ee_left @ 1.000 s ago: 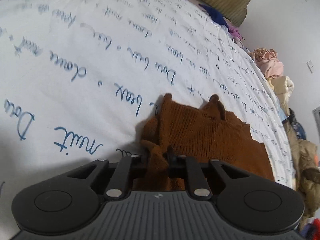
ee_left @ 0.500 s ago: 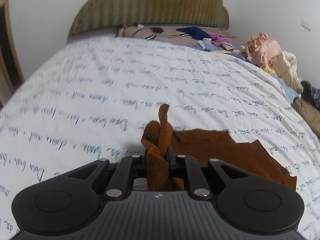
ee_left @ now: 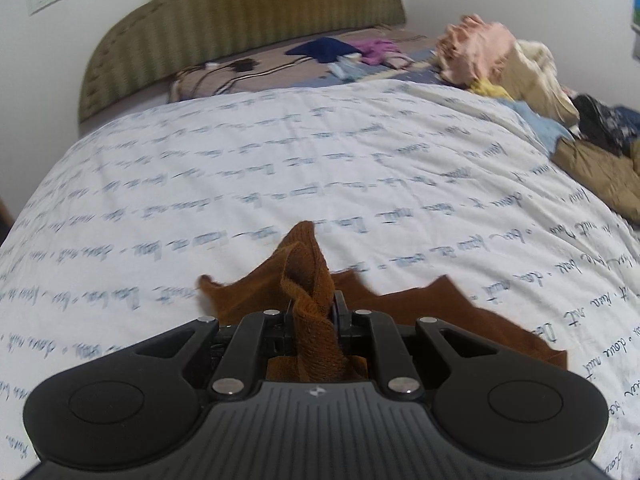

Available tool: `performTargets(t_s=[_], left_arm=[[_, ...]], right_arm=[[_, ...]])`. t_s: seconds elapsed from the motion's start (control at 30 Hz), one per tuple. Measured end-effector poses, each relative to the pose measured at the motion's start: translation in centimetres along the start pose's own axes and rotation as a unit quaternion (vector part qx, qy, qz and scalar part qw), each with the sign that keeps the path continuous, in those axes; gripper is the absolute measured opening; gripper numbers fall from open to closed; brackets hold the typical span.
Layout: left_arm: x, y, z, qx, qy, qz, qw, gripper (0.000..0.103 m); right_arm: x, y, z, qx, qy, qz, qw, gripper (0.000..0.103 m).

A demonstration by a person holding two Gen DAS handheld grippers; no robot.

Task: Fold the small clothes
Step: 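Lift the sweater edge with both grippers and fold it over the rest, then open the left gripper on the fold while the right gripper keeps holding the sweater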

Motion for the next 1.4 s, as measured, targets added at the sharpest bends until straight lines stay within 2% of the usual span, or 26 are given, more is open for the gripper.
performTargets(t_s=[0.23,0.47,0.57,0.63,0.7,0.77,0.83,0.93,0.97,1.0,1.1,1.2,1.27,1.33,1.4], left_arm=[[6.6,3.4,1.2,-0.018,0.051,-0.002,0.9986,0.012],[10.8,6.4,1.1,-0.030,0.087,-0.004,0.9958,0.013],[11.6,6.8,1.2,-0.022,0.104,-0.027,0.9939,0.016],[11.7,6.4,1.4,-0.003,0.102,-0.057,0.9931,0.019],[11.7,6.0,1.8,-0.001,0.095,-0.089,0.9915,0.031],[11.6,5.3,2.1,0.004,0.091,-0.107,0.9901,0.068],[11.2,3.8,2.1,0.036,0.092,-0.091,0.9910,0.078],[9.8,1.2,1.6,0.063,0.108,-0.052,0.9908,0.079],[9.2,0.4,0.9,0.065,0.112,-0.044,0.9906,0.079],[8.5,-0.4,0.0,0.069,0.117,-0.038,0.9901,0.079],[6.6,-2.8,-4.3,0.092,0.124,-0.008,0.9880,0.081],[5.0,-4.7,-9.7,0.107,0.121,0.011,0.9868,0.084],[4.4,-6.1,-13.1,0.115,0.121,0.008,0.9860,0.084],[4.3,-7.3,-16.0,0.127,0.122,0.008,0.9844,0.084],[4.8,-8.5,-18.4,0.140,0.134,0.008,0.9810,0.084]], right_arm=[[5.2,1.0,-1.5,-0.033,0.095,-0.011,0.995,0.008],[9.4,1.6,-3.9,-0.077,0.207,0.004,0.975,0.008],[10.6,1.8,-4.6,-0.091,0.246,0.017,0.965,0.008],[11.1,1.9,-5.0,-0.097,0.264,0.024,0.959,0.008],[11.5,1.8,-5.4,-0.102,0.279,0.031,0.954,0.008],[11.6,1.7,-5.6,-0.107,0.289,0.036,0.951,0.008],[11.9,2.1,-5.7,-0.115,0.292,0.042,0.948,0.009],[13.0,2.8,-5.8,-0.126,0.321,0.062,0.937,0.024],[13.5,2.9,-5.8,-0.129,0.336,0.071,0.930,0.036],[14.1,3.2,-5.9,-0.128,0.355,0.084,0.922,0.044],[15.8,4.0,-6.0,-0.125,0.416,0.118,0.893,0.050],[16.8,5.3,-6.0,-0.129,0.449,0.128,0.875,0.051],[17.1,6.1,-6.2,-0.133,0.465,0.132,0.865,0.050],[17.3,6.6,-6.5,-0.136,0.483,0.133,0.854,0.043],[17.3,6.7,-6.7,-0.138,0.496,0.134,0.847,0.029]])
Point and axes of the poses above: each gripper's, at about its wrist camera, not at the fingertips, and y roughly the way its jaws point, x to its right, z to its top, the point moved 1 cm from there along y, roughly the way its jaws point, and after that the axes turned 11 degrees about y, right-handed, at the moved point
